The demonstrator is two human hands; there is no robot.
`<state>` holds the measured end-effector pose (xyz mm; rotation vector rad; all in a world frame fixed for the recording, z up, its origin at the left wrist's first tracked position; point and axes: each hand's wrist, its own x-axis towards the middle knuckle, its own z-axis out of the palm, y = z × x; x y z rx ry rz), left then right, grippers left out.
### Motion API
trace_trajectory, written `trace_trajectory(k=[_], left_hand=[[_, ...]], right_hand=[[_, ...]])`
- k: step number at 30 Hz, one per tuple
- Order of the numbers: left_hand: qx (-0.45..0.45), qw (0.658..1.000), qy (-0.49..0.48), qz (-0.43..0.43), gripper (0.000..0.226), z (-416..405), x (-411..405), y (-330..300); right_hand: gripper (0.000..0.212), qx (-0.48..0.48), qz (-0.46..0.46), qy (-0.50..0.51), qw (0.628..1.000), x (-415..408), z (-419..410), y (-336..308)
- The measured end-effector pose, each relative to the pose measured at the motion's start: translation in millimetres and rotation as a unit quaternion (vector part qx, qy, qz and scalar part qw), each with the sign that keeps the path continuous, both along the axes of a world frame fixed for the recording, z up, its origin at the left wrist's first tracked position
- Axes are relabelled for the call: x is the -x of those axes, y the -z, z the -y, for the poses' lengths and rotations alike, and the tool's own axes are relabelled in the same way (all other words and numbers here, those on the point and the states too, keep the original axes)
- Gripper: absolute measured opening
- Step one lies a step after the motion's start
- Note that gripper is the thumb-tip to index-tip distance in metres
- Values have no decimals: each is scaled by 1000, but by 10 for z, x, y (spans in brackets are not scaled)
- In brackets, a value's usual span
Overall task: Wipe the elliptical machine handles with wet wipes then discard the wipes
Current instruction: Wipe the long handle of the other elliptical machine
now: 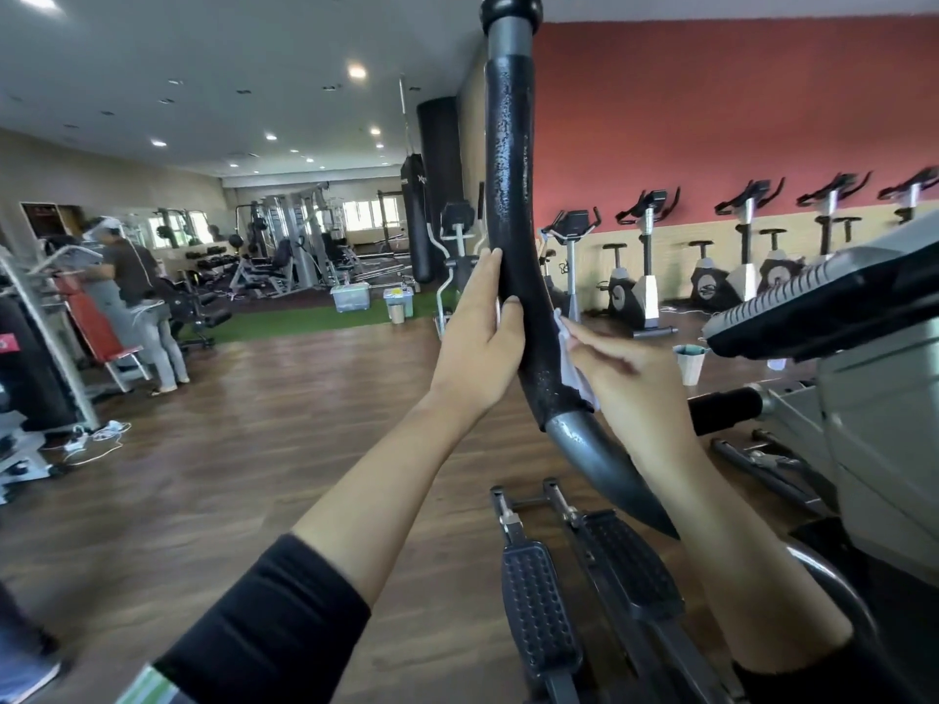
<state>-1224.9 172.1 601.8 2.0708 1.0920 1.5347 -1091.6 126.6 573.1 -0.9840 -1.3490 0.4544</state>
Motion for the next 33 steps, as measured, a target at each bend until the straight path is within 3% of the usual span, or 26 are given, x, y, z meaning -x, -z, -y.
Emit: trace_trajectory(k=[8, 27, 33], left_hand=[[-11, 1000, 15, -21, 54, -116, 52, -100], [-57, 998, -1, 4, 60, -385, 12, -362], [-61, 998, -15, -3, 64, -446, -28, -459]], right_hand=[[33, 2, -7, 28, 1000, 113, -259, -331], [24, -37, -85, -70, 993, 30, -561, -461], [21, -58, -77, -21, 995, 97, -783, -692]])
